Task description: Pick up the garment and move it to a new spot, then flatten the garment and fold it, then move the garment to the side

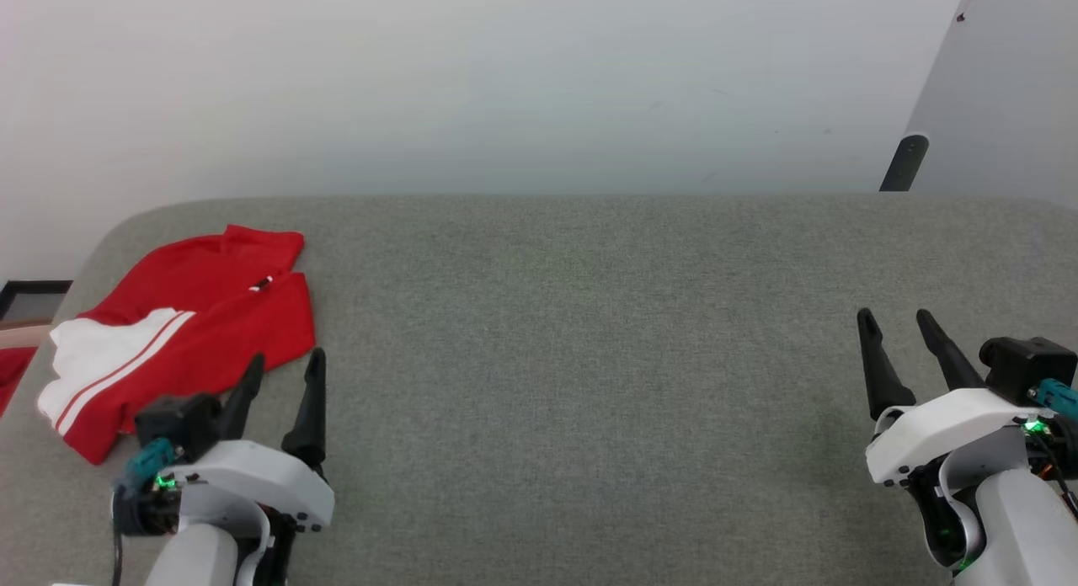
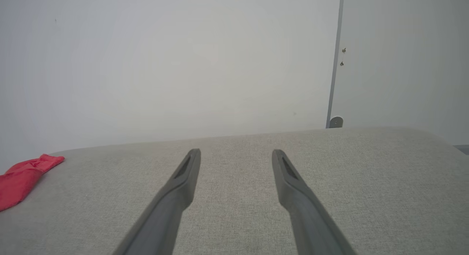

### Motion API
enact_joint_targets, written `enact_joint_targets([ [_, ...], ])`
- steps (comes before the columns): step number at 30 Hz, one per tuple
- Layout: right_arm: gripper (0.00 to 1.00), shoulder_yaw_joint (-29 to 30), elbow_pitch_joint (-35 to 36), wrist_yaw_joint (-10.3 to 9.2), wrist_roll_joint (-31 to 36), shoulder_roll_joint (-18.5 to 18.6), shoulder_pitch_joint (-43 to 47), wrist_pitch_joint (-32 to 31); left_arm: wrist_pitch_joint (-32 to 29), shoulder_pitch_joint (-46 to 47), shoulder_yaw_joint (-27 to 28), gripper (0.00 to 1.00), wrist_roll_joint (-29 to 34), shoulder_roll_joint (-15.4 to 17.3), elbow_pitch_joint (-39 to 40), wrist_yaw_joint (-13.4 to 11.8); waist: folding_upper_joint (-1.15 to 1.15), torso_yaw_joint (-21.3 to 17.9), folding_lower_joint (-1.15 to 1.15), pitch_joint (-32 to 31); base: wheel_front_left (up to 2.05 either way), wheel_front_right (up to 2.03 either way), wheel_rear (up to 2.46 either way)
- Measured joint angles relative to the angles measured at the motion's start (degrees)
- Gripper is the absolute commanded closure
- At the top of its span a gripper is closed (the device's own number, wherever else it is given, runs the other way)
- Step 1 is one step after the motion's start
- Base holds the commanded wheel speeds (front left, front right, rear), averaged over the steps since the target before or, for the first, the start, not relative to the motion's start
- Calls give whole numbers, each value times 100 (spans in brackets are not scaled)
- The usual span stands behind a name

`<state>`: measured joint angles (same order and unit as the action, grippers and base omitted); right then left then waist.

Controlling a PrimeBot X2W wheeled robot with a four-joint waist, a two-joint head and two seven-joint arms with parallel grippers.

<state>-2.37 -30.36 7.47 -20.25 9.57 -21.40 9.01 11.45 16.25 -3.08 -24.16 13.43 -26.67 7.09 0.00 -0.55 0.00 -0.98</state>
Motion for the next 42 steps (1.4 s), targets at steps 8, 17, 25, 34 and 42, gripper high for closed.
enact_joint_targets([
  [8,0,148,115,0,238,-62,97,16,87,148,-19,0,20,13,-303,24,0,-10,0,-10,0,0,0],
  [17,0,321,244,0,555,-94,183,102,194,249,-199,0,255,140,-448,25,0,-3,0,-27,0,0,0],
  [25,0,409,335,0,725,-127,182,135,272,343,-301,0,388,234,-555,30,0,13,0,-14,0,0,0],
  [34,0,478,336,0,895,-138,179,183,369,389,-409,0,386,312,-703,31,0,29,0,-31,0,0,0],
  [42,0,532,305,0,812,-131,179,209,369,437,-469,0,246,345,-736,31,0,47,0,-33,0,0,0],
])
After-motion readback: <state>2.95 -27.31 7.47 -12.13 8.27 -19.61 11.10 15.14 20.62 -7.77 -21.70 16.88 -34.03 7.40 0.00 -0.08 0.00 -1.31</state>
